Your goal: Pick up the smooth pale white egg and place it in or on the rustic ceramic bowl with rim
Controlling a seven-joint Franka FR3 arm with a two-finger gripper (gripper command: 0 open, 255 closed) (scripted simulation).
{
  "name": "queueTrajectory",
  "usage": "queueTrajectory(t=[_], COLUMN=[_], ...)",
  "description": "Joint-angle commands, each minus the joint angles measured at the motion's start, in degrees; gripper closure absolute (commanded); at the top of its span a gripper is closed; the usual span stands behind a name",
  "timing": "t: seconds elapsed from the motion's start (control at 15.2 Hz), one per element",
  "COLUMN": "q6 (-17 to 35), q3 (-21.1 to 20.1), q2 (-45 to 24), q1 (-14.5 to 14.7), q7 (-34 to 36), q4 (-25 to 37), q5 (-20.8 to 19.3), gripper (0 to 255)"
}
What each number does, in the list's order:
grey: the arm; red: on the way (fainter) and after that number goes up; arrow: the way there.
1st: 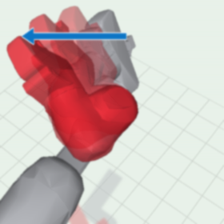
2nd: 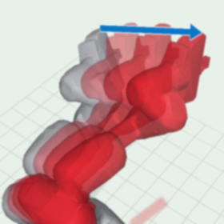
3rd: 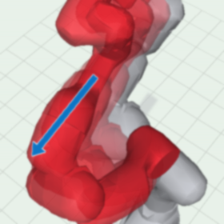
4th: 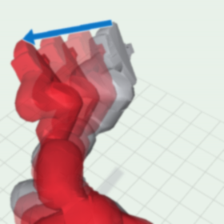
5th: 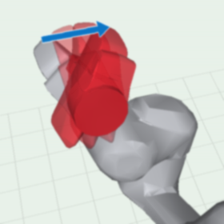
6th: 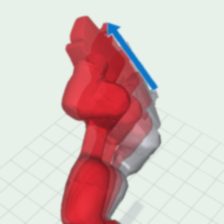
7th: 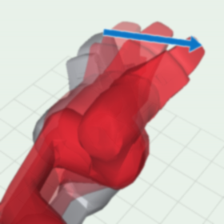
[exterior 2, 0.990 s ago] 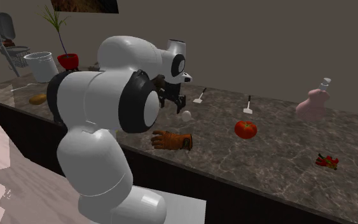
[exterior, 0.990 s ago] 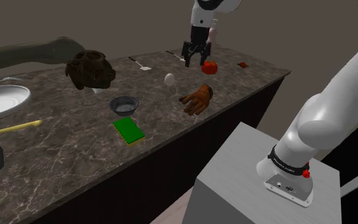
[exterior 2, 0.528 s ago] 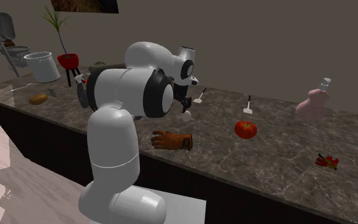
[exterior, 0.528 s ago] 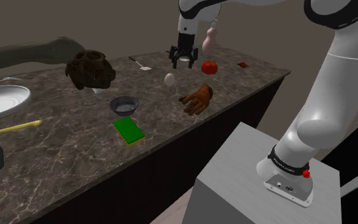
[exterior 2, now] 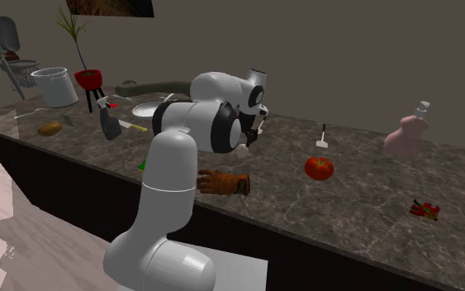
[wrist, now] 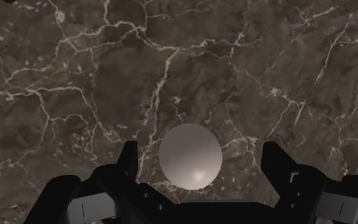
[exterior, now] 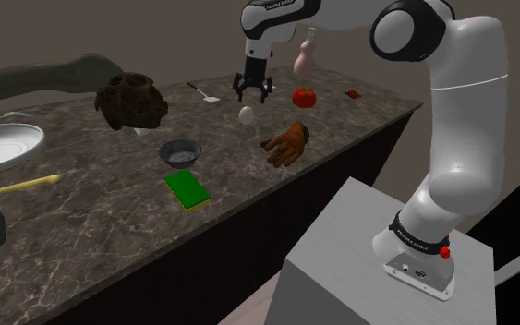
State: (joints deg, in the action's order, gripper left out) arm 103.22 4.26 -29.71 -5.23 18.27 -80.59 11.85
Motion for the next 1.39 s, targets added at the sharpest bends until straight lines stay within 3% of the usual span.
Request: queueTrajectory(t=[0.0,0.13,0.59,1.12,1.19,1.32], q6=[-1.18,-2.57,2.97,2.96,2.96,2.96], q3=[0.22,0.27,0.04,0.04,0.04,0.04], q2=[-5.25,-9.2,-9.52,-9.52,-9.52,-9.54], q1=[-0.93,-1.62,-0.93,-0.93,-0.93,-0.93], q7=[1.22,2.27,1.82,1.82,1.82,1.82], q4=[6.07,11.19,5.98,5.99,5.99,6.01], q5=[0.94,1.51,1.82,1.82,1.82,1.82], gripper=[0,0,0,0,255,255])
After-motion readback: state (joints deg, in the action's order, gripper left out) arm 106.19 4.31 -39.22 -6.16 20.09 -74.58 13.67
